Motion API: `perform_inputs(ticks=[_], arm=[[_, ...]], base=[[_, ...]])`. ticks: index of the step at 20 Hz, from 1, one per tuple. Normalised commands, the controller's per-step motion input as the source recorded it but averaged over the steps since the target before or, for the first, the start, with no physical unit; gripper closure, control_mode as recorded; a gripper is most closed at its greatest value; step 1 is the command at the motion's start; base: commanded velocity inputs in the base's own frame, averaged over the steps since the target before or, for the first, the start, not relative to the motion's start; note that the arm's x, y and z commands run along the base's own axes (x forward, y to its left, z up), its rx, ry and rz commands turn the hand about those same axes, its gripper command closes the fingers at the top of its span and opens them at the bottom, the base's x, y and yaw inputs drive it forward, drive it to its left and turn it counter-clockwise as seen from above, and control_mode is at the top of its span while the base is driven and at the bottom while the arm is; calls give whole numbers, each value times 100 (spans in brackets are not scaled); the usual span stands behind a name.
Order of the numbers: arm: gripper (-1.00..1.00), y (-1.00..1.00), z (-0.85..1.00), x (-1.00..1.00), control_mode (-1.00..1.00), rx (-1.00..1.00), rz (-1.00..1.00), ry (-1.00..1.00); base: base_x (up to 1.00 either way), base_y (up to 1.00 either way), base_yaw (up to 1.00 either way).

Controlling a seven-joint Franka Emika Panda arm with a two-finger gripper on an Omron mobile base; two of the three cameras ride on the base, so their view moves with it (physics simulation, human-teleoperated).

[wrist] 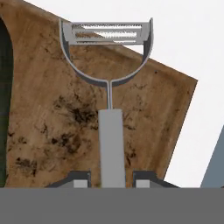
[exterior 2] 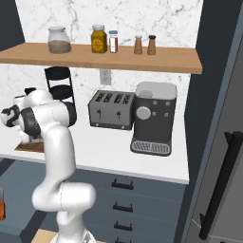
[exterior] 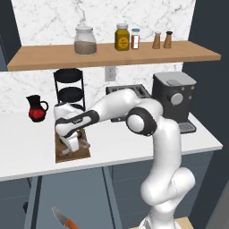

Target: Place the appropriate cutting tool for cutting the cucumber skin on the cutting board.

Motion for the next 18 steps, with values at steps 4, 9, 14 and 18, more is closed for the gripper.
perform_inputs(ticks=[4,9,14,18], arm=[[-100,-25,-15,-4,-100,1,0,0],[-100,-58,33,-56,-100,5,0,-1],[-100,-71,59,-67,-100,4,0,0],[-100,-77,59,-43,-100,0,0,-4]], base=[[0,0,0],[0,0,0],[0,0,0],[0,0,0]])
